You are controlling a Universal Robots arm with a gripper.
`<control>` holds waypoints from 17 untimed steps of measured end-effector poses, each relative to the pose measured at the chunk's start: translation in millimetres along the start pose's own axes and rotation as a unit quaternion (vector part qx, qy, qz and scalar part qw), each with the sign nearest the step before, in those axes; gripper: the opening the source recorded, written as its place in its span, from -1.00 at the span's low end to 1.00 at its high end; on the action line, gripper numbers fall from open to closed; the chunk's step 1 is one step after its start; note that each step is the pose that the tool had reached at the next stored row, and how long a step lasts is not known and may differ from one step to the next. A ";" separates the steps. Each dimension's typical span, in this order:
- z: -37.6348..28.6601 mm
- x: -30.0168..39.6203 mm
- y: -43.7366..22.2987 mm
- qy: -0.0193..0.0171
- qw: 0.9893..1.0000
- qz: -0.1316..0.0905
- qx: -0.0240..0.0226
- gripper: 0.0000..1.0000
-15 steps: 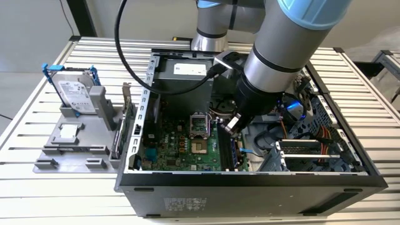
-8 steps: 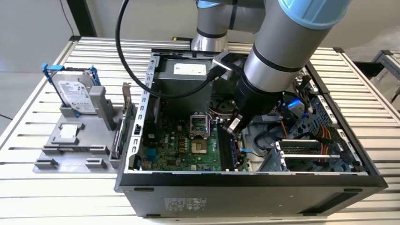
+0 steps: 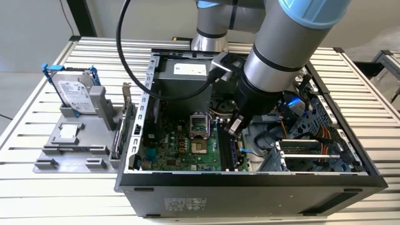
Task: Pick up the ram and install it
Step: 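Press down the ram until it locks into place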
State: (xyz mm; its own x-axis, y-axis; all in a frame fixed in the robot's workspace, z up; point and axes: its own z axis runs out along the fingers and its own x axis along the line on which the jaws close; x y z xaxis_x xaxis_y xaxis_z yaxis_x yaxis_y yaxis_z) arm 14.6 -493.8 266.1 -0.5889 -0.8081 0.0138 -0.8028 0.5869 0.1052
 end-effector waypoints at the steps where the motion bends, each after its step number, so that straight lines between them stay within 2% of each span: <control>1: 0.0 0.0 0.0 0.000 1.000 -0.003 0.000 -1.00; 6: 0.0 0.0 0.0 0.002 1.000 -0.021 0.000 -1.00; 9: 0.1 0.0 0.0 0.004 0.999 -0.040 0.000 -1.00; 17: 1.4 -0.6 0.2 0.011 0.995 -0.099 0.001 -1.00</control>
State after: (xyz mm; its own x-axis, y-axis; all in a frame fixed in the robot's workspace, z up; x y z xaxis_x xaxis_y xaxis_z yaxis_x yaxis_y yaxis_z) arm 14.6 -493.1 264.7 -0.4169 -0.9088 0.0140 -0.9032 0.4160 0.1053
